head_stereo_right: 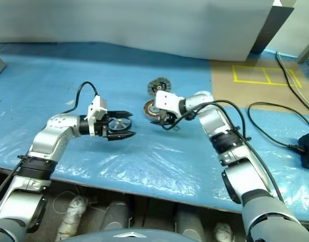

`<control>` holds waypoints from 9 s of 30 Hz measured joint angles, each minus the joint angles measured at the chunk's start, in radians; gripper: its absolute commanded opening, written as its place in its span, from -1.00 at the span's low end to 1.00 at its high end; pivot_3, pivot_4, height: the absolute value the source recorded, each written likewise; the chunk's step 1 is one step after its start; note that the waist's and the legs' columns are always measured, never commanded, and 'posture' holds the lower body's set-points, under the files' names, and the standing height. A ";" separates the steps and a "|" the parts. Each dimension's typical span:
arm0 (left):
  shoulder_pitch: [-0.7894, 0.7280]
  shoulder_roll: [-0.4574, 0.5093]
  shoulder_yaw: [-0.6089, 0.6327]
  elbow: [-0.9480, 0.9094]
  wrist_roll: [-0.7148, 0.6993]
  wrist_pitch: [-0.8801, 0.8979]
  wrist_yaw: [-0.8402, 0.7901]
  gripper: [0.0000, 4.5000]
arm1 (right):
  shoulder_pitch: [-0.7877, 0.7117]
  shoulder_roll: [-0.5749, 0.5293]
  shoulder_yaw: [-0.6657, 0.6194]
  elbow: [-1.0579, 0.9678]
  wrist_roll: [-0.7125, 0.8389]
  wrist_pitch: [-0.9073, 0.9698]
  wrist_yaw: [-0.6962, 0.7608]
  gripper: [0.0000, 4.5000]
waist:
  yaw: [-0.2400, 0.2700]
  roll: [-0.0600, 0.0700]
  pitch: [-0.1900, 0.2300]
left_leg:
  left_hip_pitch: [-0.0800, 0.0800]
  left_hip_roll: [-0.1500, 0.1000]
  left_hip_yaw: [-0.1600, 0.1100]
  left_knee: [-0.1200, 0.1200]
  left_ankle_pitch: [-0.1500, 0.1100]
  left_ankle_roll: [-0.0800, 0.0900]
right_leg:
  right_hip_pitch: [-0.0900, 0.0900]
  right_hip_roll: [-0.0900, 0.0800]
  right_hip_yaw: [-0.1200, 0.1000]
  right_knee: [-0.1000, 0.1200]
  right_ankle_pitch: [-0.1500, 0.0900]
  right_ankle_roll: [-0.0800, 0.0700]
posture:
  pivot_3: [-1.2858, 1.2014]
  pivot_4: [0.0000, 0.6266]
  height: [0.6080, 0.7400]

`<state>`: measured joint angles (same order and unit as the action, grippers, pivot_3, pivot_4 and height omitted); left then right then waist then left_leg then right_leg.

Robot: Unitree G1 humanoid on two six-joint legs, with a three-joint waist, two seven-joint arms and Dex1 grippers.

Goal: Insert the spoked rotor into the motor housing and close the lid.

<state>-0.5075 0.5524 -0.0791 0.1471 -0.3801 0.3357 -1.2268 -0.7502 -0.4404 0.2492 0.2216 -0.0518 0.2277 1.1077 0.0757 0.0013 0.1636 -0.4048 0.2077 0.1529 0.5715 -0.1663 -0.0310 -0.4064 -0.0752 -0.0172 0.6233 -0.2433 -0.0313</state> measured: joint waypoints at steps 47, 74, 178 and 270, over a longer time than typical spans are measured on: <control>0.006 -0.099 0.039 0.050 0.009 -0.027 0.140 1.00 | 0.256 -0.121 -0.033 -0.372 0.106 0.177 -0.331 0.54 | -0.008 0.001 0.001 | 0.007 -0.002 0.001 -0.006 0.000 -0.001 | 0.001 0.001 0.006 -0.002 0.001 0.006 | 0.03 -0.52 1.00; 0.055 -0.047 0.031 0.003 0.025 -0.049 0.123 1.00 | -0.428 0.153 0.273 0.935 -0.306 -0.572 -0.108 0.54 | -0.009 0.001 0.001 | -0.001 0.001 0.000 0.003 0.001 0.003 | -0.001 0.000 0.000 0.004 -0.002 0.001 | 0.03 -0.52 1.00; 0.019 -0.013 -0.015 0.006 0.030 -0.013 0.023 1.00 | 0.486 0.044 -0.204 -0.214 0.173 0.237 -0.518 0.52 | 0.013 0.001 0.001 | 0.009 -0.002 0.004 -0.007 0.000 -0.001 | 0.002 0.000 0.007 -0.002 -0.002 0.001 | 0.03 -0.52 1.00; 0.157 0.057 -0.038 -0.156 -0.009 0.013 -0.052 1.00 | 0.175 0.017 0.139 -0.101 0.177 0.180 -0.061 -0.75 | -0.007 0.001 0.001 | 0.011 -0.001 0.005 -0.006 0.000 -0.001 | 0.003 0.000 0.007 0.000 -0.002 0.001 | 0.03 -0.52 1.00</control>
<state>-0.3506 0.6092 -0.1167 -0.0087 -0.3891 0.3485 -1.2793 -0.5748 -0.4230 0.3878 0.1208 0.1252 0.4078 1.0472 0.0690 0.0024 0.1645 -0.3937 0.2064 0.1580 0.5658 -0.1665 -0.0315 -0.4031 -0.0749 -0.0102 0.6231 -0.2455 -0.0304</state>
